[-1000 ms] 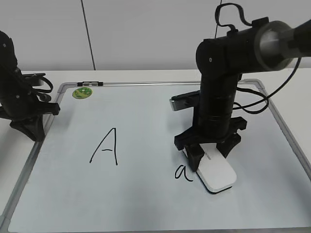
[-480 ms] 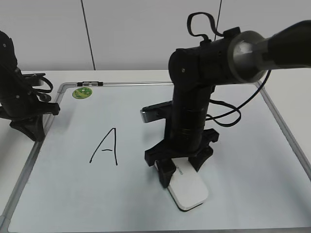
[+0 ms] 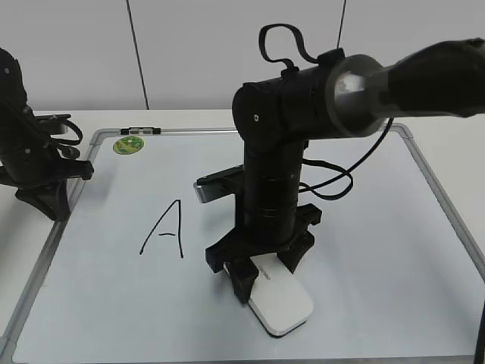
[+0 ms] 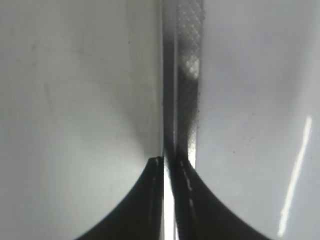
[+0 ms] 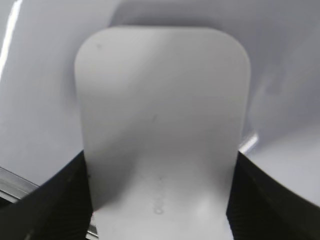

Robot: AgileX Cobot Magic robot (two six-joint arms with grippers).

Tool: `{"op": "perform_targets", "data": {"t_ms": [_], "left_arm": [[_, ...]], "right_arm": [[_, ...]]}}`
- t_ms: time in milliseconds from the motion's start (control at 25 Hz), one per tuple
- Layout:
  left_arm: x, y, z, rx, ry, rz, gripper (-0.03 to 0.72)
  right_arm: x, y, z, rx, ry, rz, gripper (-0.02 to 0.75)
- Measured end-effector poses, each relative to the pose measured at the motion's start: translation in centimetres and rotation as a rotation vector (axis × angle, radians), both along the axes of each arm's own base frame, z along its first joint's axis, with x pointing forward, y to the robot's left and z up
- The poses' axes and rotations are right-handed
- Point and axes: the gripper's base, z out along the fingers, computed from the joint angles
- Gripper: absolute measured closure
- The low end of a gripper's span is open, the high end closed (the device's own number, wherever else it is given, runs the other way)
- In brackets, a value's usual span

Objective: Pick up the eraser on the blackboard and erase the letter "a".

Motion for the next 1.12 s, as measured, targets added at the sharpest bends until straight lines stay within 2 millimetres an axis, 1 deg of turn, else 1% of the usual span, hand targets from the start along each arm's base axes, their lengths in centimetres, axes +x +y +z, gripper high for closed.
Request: {"op": "perform_targets", "data": {"t_ms": [80,120,200,320,440,480,520,600,680,720,800,880,920,1000,1120], "left_arm": [[0.0,0.0,0.0,0.000,0.000,0.000,0.659],[0.0,0.0,0.0,0.000,0.000,0.000,0.659],[0.0,0.0,0.0,0.000,0.000,0.000,0.659],[0.0,0.0,0.0,0.000,0.000,0.000,0.659],[0.0,0.0,0.0,0.000,0.000,0.000,0.659],[0.0,0.0,0.0,-0.002,0.000,0.001,0.659],[0.0,0.0,0.0,-0.002,0.000,0.001,0.659],[0.0,0.0,0.0,-0.002,0.000,0.001,0.659],[0.0,0.0,0.0,-0.002,0.000,0.001,0.659],[0.0,0.0,0.0,-0.002,0.000,0.001,0.659],[0.0,0.0,0.0,-0.002,0.000,0.001,0.659],[0.0,0.0,0.0,-0.002,0.000,0.001,0.659],[0.0,0.0,0.0,-0.002,0.000,0.001,0.659],[0.0,0.0,0.0,-0.002,0.000,0.001,0.659],[0.0,0.0,0.0,-0.002,0.000,0.001,0.659]], "right_arm": [[0.6,0.0,0.5,-0.040,-0.031,0.009,0.218],[0.6,0.0,0.5,-0.040,-0.031,0.009,0.218],[2.6,0.0,2.5,-0.113,-0.169,-0.009,0.218],[4.2,-0.6,4.0,-0.154,-0.276,-0.040,0.218],[5.3,-1.9,4.4,-0.177,-0.299,-0.092,0.218],[5.3,-1.9,4.4,-0.177,-0.299,-0.092,0.218],[6.2,-3.3,4.4,-0.191,-0.299,-0.141,0.218],[7.3,-5.3,4.7,-0.203,-0.305,-0.215,0.218],[8.3,-7.7,5.6,-0.203,-0.320,-0.286,0.218],[8.5,-8.3,6.0,-0.202,-0.327,-0.303,0.218],[9.3,-11.5,8.1,-0.197,-0.367,-0.382,0.218],[9.7,-13.9,9.4,-0.201,-0.394,-0.434,0.218],[9.8,-14.7,9.7,-0.203,-0.399,-0.453,0.218],[10.2,-16.9,10.2,-0.212,-0.400,-0.494,0.218],[10.5,-19.1,10.0,-0.208,-0.375,-0.508,0.218]]}}
